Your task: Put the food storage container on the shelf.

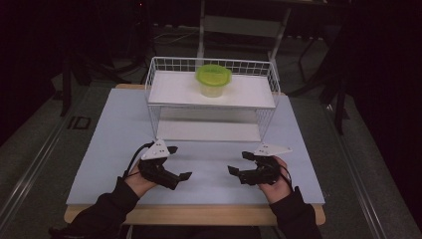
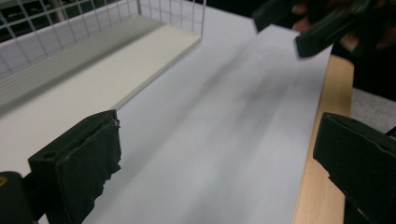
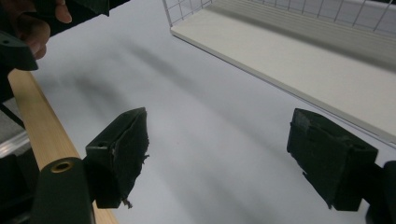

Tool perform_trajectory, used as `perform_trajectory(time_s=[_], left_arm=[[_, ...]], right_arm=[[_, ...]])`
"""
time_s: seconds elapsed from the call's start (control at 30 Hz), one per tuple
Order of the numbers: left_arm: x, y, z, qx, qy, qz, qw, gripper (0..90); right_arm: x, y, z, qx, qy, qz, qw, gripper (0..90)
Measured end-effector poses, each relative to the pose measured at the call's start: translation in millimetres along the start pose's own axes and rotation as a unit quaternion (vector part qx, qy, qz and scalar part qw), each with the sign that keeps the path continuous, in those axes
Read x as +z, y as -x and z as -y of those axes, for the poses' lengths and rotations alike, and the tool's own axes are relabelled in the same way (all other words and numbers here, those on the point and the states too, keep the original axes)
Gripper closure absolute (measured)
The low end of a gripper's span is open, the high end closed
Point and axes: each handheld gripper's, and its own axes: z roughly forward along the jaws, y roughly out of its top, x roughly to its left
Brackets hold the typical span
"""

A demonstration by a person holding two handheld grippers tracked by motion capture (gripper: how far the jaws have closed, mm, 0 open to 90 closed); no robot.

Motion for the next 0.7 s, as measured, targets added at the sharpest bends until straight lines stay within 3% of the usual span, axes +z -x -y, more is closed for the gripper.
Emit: perform_trajectory(time_s=[0.2, 0.33, 0.43, 0.7], left_arm=[[-7.9, -7.5, 17.7, -0.007, -0.003, -0.011, 0.9999, 1.6], [-13.2, -13.6, 29.6, -0.028, -0.004, -0.012, 0.9995, 1.6], [-15.8, -15.8, 37.8, -0.032, -0.011, -0.030, 0.9990, 1.7], [-19.3, -19.1, 40.9, -0.040, -0.009, -0.045, 0.9981, 1.7]], right_arm=[[-5.4, 1.2, 5.7, -0.009, -0.005, 0.019, 0.9998, 20.0], [-5.7, 4.9, 10.7, -0.009, -0.008, 0.024, 0.9996, 20.0], [-3.0, 7.1, 14.0, -0.009, -0.014, 0.028, 0.9995, 20.0], [4.2, 10.3, 18.3, -0.010, -0.027, 0.026, 0.9993, 20.0]])
